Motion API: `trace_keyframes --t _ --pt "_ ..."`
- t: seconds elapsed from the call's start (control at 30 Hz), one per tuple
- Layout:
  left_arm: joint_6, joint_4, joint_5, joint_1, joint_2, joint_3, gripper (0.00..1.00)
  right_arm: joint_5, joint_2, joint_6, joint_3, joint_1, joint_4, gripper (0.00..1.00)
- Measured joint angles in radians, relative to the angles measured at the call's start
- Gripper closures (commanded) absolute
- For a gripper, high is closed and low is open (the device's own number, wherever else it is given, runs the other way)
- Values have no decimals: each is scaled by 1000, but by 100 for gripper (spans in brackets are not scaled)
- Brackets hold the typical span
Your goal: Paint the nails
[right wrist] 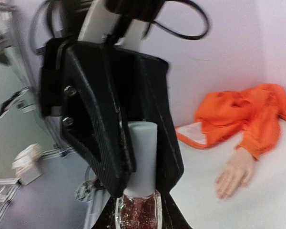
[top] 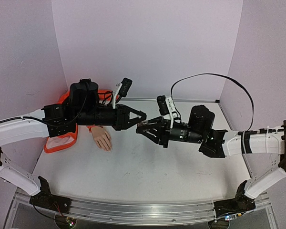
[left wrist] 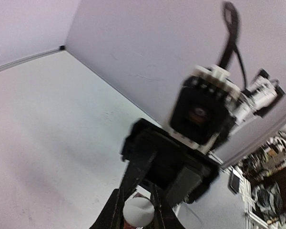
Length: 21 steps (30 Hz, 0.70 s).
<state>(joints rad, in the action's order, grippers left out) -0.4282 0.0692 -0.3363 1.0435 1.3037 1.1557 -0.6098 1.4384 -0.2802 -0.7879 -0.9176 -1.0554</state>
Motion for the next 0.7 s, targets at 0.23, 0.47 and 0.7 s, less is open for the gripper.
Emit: trace_keyframes --t 0.23,0.47,0.7 --pt "-75 -17 148 -8 40 -4 99 713 -34 213 -2 -184 125 100" --pt "-89 -17 164 -10 76 23 92 694 -35 315 0 -158 139 100" --pt "-88 -2 103 -6 76 24 44 546 -60 320 30 -127 139 100"
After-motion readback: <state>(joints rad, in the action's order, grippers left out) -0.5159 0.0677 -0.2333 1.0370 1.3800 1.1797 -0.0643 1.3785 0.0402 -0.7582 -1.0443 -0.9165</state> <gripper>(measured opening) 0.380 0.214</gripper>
